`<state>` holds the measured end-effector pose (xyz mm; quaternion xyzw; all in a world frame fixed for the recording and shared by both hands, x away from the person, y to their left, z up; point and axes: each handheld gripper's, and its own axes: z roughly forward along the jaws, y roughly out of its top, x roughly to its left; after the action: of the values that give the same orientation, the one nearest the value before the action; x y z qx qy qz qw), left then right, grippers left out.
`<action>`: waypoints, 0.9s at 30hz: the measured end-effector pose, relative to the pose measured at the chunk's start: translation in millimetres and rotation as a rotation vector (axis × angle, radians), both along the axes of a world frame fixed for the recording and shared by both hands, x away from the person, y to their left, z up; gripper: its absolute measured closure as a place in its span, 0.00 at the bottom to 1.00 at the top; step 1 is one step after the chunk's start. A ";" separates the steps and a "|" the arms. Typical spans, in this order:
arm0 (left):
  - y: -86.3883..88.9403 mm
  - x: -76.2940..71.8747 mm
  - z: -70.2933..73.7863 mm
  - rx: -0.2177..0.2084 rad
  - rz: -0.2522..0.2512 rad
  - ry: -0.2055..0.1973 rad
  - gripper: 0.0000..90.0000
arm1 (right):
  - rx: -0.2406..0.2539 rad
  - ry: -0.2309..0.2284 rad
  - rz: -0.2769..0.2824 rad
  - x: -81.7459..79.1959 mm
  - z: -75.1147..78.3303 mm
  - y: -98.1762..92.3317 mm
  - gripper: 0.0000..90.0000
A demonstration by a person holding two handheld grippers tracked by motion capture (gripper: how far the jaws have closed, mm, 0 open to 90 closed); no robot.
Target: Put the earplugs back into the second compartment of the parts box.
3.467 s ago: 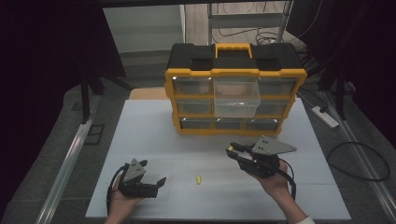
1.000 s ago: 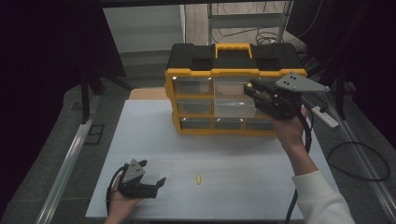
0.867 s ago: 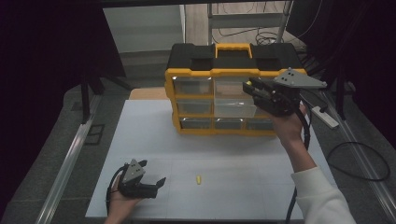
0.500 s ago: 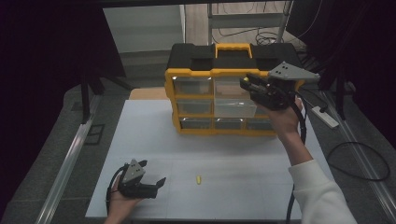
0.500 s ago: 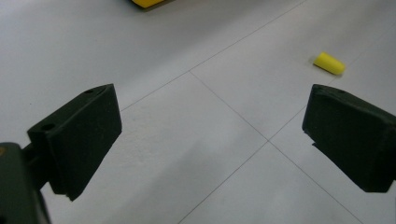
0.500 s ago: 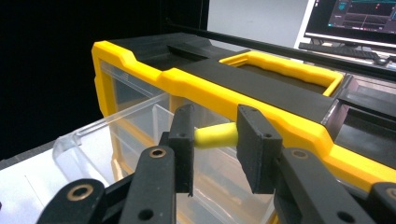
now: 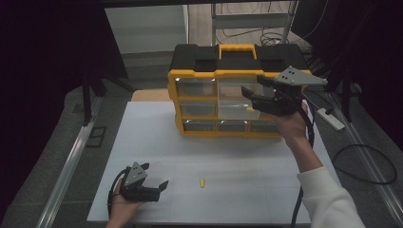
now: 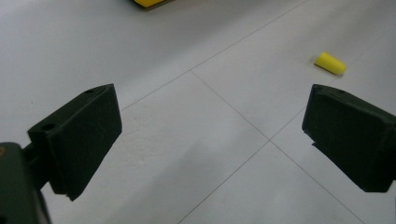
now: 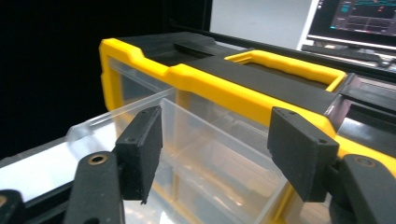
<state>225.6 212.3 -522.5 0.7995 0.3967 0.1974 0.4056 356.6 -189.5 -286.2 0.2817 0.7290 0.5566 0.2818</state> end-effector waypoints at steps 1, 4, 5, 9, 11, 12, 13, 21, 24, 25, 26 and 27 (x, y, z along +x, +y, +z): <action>-0.2 -0.1 0.0 0.001 0.000 0.000 0.05 | 0.004 -0.001 0.007 -1.4 -0.1 -1.0 0.39; -0.3 -0.2 0.1 -0.001 0.000 -0.001 0.05 | 0.020 0.007 0.034 -8.0 -0.8 -3.6 0.38; -0.2 -0.2 0.2 -0.001 0.001 -0.001 0.05 | 0.024 0.004 0.044 -11.0 -1.4 -4.4 0.37; -0.1 -0.1 0.1 0.001 0.001 0.001 0.05 | 0.045 -0.016 0.086 -28.4 -3.6 -8.1 0.37; -0.4 -0.2 0.2 0.002 -0.001 0.001 0.05 | 0.047 -0.015 0.114 -35.4 -5.4 -8.9 0.36; -0.5 -0.3 0.3 0.002 -0.002 0.002 0.05 | 0.042 -0.016 0.125 -38.8 -6.7 -8.8 0.36; -0.7 -0.3 0.3 0.001 -0.002 0.002 0.05 | 0.033 -0.017 0.129 -42.1 -8.2 -8.6 0.36; -0.9 -0.6 0.3 0.002 -0.002 0.001 0.05 | 0.028 0.003 0.162 -58.6 -23.1 -9.9 0.35; -0.7 -0.5 0.3 0.001 0.000 0.001 0.05 | 0.039 0.016 0.186 -64.5 -29.0 -9.3 0.35; -0.6 -0.5 0.3 0.001 -0.001 0.002 0.05 | 0.041 0.021 0.193 -66.6 -31.0 -9.0 0.35; -0.6 -0.5 0.3 0.002 -0.002 0.003 0.05 | 0.041 0.023 0.199 -68.6 -33.0 -8.5 0.35; -0.7 -0.5 0.3 0.001 -0.002 0.003 0.05 | 0.035 0.027 0.204 -70.7 -35.0 -8.0 0.35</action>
<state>225.1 211.6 -522.2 0.8004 0.3963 0.1961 0.4048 285.9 -197.5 -321.3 0.2182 0.7477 0.5914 0.2087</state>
